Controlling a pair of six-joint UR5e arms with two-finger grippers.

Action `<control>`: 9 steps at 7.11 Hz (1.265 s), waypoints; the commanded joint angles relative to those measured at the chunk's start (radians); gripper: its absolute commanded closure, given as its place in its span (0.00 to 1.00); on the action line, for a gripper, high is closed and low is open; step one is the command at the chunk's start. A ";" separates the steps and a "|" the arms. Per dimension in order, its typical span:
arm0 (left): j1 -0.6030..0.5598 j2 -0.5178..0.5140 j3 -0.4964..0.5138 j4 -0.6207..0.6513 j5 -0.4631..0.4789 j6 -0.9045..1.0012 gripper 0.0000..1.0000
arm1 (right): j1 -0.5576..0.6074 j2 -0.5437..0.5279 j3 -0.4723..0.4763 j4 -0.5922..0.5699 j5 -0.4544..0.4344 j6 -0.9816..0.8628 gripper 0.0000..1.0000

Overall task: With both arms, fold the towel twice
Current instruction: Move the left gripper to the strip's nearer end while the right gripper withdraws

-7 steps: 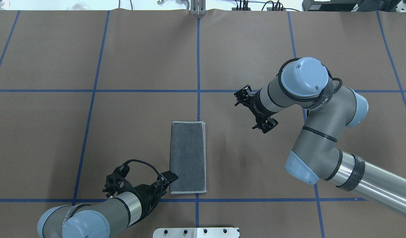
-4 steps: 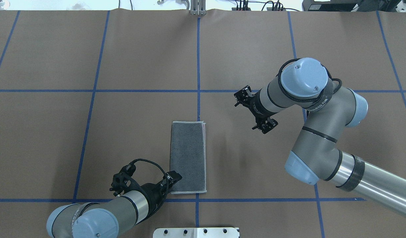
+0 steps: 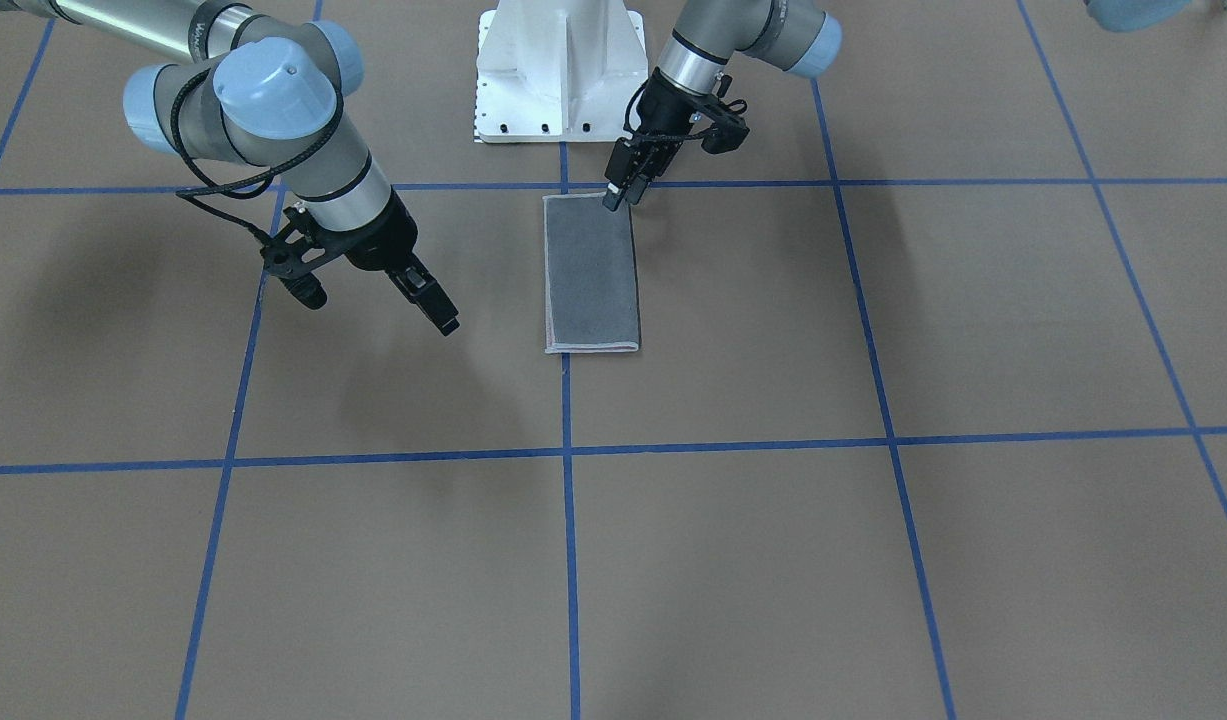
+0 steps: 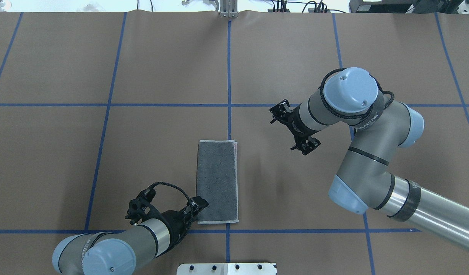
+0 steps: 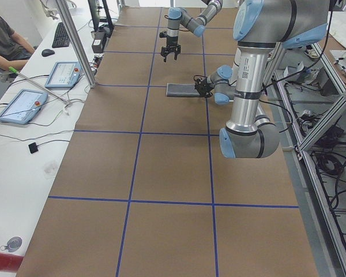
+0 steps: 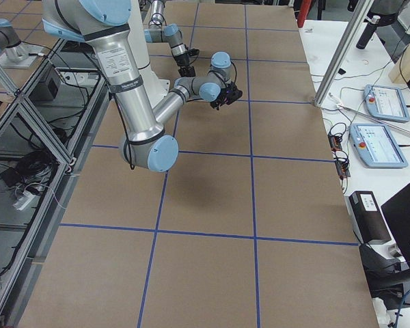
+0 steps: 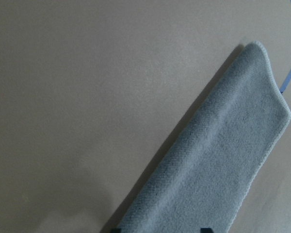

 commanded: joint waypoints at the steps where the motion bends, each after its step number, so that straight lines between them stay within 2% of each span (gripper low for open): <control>1: 0.003 -0.006 0.000 0.003 -0.002 0.000 0.38 | 0.000 0.002 0.001 0.000 -0.001 0.002 0.00; 7: 0.003 0.006 -0.005 0.006 -0.029 0.000 0.38 | -0.011 0.003 -0.005 0.002 -0.005 0.005 0.00; 8: 0.004 0.006 -0.002 0.006 -0.029 -0.002 0.39 | -0.013 0.003 -0.005 0.000 -0.005 0.006 0.00; 9: 0.006 0.006 -0.002 0.006 -0.029 -0.004 0.48 | -0.013 0.003 -0.005 0.000 -0.005 0.006 0.00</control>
